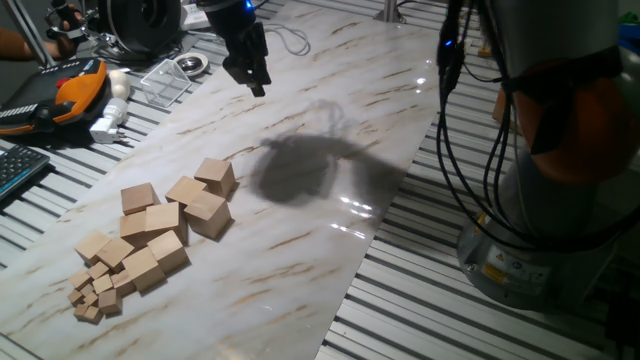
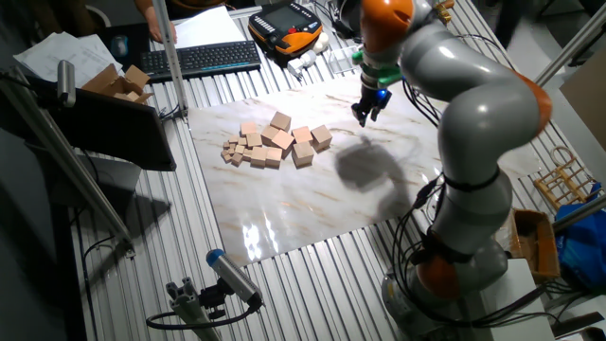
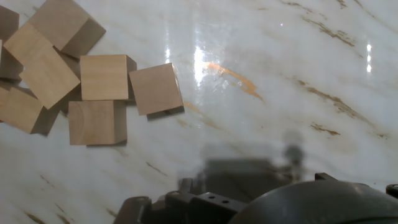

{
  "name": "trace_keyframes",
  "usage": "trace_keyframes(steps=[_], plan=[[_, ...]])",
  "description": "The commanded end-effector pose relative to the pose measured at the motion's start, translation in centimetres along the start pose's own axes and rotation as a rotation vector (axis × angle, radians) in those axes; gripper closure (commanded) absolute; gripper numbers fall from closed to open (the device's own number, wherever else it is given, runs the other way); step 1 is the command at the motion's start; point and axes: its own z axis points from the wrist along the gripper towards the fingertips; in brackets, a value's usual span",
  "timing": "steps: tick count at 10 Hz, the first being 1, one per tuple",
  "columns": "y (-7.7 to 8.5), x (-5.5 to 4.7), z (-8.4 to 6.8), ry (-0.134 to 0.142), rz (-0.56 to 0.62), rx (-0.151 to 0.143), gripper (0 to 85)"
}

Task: Stack the blocks into a cross shape

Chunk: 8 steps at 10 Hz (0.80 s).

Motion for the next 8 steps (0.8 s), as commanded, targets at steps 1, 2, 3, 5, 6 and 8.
trace_keyframes(steps=[1, 2, 3, 5, 6, 8], plan=[[-0.01, 0.01, -0.05, -0.001, 0.007, 0.0, 85.0], [-0.02, 0.01, -0.04, -0.001, 0.008, -0.001, 85.0], [-0.02, 0.01, -0.05, -0.001, -0.001, -0.001, 85.0], [-0.02, 0.02, -0.04, -0.001, -0.001, -0.001, 85.0], [-0.02, 0.02, -0.04, -0.001, -0.001, -0.001, 85.0], [-0.02, 0.01, -0.05, -0.001, 0.003, -0.001, 85.0]])
